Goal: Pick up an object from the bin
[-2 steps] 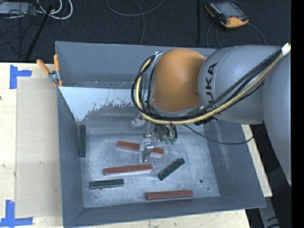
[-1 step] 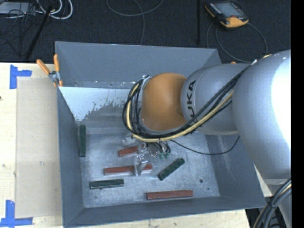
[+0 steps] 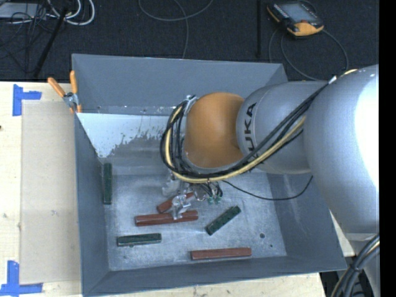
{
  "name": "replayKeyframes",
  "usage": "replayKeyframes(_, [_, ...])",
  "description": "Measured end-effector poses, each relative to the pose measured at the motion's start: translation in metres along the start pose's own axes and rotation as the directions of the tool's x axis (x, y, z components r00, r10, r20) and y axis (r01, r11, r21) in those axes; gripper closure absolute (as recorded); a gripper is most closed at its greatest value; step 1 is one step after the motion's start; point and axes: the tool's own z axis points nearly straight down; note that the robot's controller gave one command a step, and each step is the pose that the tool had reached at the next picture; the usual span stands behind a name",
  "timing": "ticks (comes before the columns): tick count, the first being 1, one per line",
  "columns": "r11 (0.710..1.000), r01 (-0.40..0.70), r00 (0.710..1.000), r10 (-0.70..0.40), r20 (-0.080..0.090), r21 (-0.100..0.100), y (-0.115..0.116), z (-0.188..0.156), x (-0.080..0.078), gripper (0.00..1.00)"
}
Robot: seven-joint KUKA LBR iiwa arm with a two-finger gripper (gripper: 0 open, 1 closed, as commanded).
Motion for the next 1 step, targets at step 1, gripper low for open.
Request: replayKeyframes(1, [0.983, 0.183, 0.983, -0.183, 0.008, 0.002, -0.0158, -0.1974, -0.0064, 1.00])
